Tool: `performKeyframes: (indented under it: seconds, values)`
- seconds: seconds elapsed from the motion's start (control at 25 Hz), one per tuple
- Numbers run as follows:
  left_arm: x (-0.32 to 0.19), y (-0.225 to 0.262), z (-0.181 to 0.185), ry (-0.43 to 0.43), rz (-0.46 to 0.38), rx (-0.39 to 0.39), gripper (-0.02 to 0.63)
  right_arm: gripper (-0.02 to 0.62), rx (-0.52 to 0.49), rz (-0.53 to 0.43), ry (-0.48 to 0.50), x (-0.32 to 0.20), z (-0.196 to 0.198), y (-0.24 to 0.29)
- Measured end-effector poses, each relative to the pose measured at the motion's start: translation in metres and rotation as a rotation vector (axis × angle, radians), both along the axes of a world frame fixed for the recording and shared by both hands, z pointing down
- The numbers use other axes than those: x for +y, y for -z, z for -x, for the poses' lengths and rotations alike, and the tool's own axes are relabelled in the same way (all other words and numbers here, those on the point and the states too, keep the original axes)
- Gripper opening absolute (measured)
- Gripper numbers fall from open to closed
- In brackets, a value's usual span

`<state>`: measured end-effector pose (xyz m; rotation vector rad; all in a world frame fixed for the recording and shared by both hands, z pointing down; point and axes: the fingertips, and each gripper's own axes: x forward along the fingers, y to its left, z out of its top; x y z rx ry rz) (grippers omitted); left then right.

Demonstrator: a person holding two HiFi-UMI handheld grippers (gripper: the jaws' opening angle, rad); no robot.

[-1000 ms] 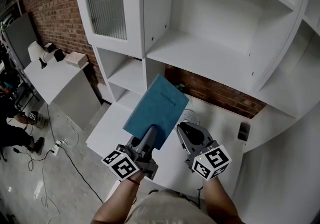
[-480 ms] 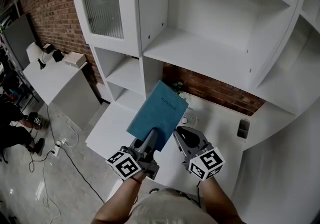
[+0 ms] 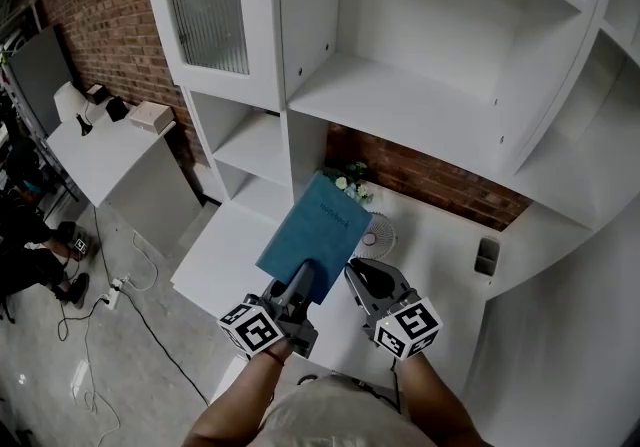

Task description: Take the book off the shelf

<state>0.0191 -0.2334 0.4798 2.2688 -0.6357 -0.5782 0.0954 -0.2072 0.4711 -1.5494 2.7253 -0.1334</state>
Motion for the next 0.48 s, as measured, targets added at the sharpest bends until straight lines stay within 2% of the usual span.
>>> performKeyframes:
  seconds: [0.48]
  values:
    - [0.0,-0.04,0.0,-0.004,0.067,-0.021,0.045,0.052,0.026,0.058,0.004,0.002,0.0,-0.032]
